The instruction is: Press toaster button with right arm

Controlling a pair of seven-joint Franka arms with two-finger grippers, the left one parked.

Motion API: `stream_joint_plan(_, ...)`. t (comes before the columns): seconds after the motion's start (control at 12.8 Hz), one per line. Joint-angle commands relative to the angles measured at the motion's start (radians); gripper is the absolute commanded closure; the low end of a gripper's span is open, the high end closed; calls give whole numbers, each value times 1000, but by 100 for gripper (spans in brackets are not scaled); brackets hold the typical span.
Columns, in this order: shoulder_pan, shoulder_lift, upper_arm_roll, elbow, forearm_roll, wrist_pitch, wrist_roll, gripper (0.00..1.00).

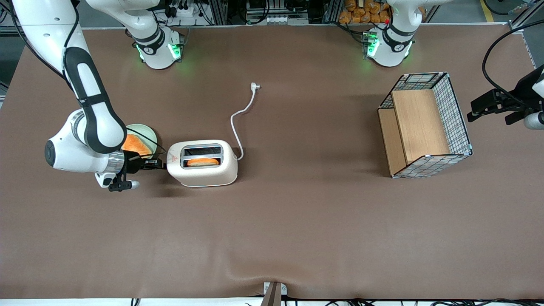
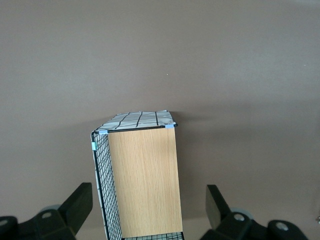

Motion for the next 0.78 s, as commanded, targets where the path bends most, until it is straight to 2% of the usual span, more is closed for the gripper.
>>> stream_joint_plan(0.0, -12, 41, 7, 13, 15, 54, -46, 100)
stream_joint_plan(0.39, -40, 39, 4, 60, -12, -29, -48, 100)
stream_joint_plan(0.55, -57, 41, 4, 85, -53, -49, -43, 100)
stream_joint_plan(0.63, -60, 39, 3, 97, -63, -64, -42, 86)
stream_joint_plan(0.71, -61, 39, -6, 115, -78, -79, -40, 47)
